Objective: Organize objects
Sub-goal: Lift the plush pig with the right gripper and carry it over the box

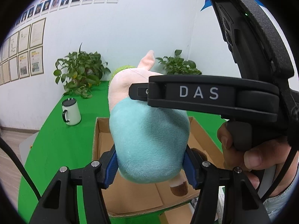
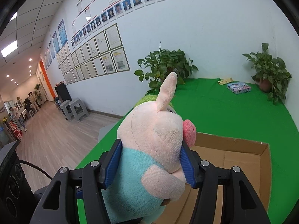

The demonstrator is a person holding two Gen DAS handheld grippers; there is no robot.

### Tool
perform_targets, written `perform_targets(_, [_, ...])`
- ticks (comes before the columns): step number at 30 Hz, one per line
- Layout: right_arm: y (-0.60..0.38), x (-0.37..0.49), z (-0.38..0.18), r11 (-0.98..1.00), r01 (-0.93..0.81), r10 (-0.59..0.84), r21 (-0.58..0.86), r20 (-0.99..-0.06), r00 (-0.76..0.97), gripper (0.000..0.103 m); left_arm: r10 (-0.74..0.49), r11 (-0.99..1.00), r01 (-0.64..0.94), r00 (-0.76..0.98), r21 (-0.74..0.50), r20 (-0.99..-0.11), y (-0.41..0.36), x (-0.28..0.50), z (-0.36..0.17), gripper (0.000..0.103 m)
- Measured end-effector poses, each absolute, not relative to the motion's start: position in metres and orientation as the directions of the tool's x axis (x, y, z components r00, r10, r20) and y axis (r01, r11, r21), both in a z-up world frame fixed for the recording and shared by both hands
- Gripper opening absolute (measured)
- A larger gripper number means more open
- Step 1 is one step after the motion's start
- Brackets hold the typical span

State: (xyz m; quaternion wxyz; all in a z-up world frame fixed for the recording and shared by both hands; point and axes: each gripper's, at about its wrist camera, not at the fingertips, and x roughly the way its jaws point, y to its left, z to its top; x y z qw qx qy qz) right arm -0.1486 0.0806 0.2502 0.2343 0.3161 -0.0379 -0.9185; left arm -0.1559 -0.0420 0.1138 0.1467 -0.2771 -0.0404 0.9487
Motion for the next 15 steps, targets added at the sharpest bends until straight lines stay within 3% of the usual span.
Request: perform_targets(15, [0.054, -0.204, 0.128, -0.877, 0.391, -0.469, 0.28, -0.674, -0.571, 0.057, 0.286, -0.958, -0.204, -0.724, -0.201, -0.627, -0.059, -0.173, 0.054, 0.059])
